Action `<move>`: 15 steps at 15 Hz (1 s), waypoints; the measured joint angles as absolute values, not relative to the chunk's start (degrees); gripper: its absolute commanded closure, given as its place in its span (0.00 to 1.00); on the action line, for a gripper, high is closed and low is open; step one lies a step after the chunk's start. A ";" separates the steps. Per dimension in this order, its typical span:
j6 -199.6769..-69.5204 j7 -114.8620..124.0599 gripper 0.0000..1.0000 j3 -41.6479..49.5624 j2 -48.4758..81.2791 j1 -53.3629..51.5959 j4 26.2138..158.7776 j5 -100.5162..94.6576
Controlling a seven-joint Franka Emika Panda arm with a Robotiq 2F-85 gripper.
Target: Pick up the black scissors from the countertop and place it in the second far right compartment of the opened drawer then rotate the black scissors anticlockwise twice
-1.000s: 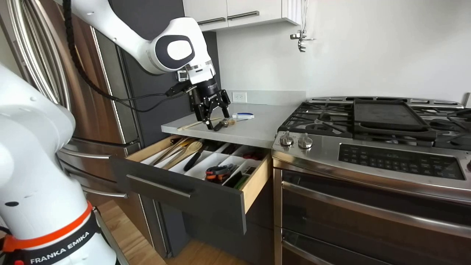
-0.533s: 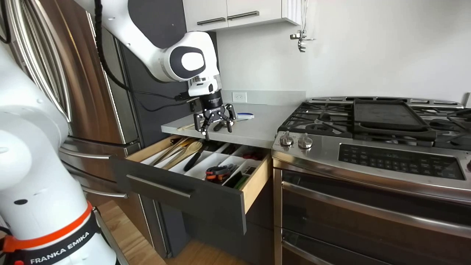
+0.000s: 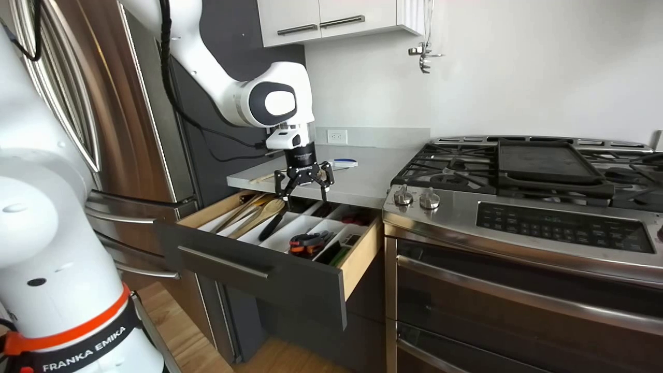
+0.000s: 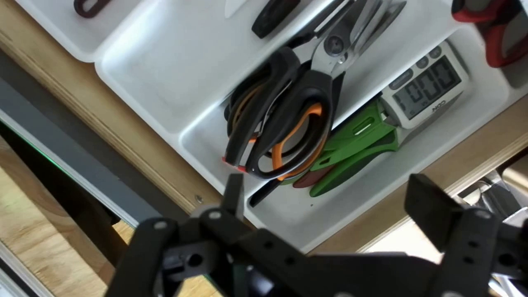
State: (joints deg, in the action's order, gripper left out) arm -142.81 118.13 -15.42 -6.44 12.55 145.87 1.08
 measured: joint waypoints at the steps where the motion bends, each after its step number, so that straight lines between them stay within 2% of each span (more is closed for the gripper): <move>1: -142.79 118.34 0.00 -14.09 -6.43 11.29 145.87 1.06; 15: -144.74 139.52 0.01 -8.81 -0.50 3.05 148.28 -5.91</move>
State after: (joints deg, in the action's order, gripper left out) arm -144.74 139.52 -8.81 -0.50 3.05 148.28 -5.91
